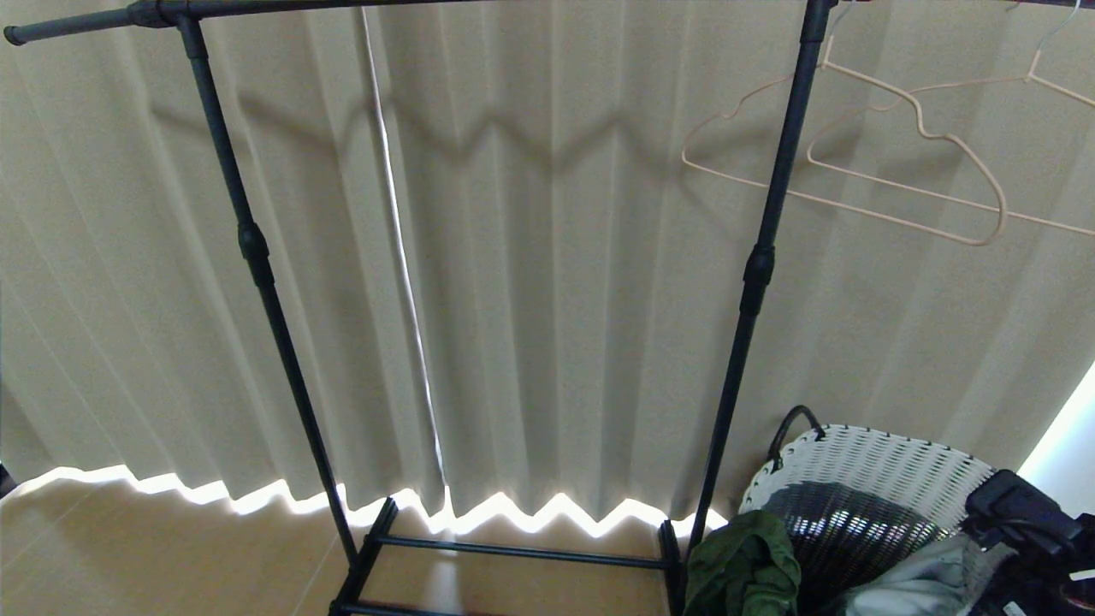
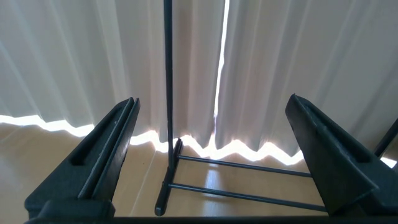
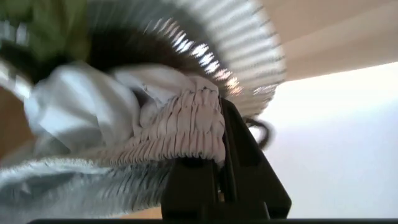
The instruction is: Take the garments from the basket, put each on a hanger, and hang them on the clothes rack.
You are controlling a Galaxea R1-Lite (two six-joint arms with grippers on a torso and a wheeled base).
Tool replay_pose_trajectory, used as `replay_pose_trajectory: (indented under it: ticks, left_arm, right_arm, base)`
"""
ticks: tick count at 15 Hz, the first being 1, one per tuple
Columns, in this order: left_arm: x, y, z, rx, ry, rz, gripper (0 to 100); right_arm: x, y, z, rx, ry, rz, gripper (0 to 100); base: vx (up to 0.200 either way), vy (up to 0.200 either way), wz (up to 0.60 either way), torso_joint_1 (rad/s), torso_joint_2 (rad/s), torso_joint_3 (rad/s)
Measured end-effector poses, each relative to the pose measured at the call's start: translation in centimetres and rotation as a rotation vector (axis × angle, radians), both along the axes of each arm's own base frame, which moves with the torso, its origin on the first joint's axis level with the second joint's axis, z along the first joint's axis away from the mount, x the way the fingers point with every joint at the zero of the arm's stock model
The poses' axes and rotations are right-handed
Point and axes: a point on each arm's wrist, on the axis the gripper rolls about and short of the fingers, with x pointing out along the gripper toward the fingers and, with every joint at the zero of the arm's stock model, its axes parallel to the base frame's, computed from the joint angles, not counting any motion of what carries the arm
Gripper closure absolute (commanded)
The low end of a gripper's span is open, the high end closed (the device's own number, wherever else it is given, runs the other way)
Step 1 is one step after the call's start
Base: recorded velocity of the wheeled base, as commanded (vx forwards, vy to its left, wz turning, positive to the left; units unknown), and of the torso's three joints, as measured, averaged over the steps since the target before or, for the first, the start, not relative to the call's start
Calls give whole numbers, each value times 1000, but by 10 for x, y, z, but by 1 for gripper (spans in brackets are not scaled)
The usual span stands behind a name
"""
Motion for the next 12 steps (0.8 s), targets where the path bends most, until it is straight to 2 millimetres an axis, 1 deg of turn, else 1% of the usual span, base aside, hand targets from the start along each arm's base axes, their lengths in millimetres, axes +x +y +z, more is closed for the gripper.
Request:
replay_pose_trajectory:
  ticks: [2, 5, 7, 10, 12]
  left_arm:
    - [0, 0, 0, 0, 0, -1, 0]
    - [0, 0, 0, 2, 1, -1, 0]
    - [0, 0, 0, 2, 0, -1, 0]
    - [0, 0, 0, 3, 0, -2, 0]
    - [0, 0, 0, 7, 0, -2, 0]
  right_arm:
    - [-9, 0, 16, 11, -118, -25, 100]
    - [-17, -2, 43, 50, -290, -75, 100]
    - [-21, -1, 55, 144, -314, -119, 100]
    - [-26, 2, 70, 357, -314, -129, 100]
    - [-30, 2, 78, 390, -344, -135, 100]
  base:
    - [0, 0, 0, 0, 0, 0]
    - [0, 0, 0, 0, 0, 0]
    - [0, 0, 0, 0, 0, 0]
    - [0, 0, 0, 0, 0, 0]
    - [0, 0, 0, 0, 0, 0]
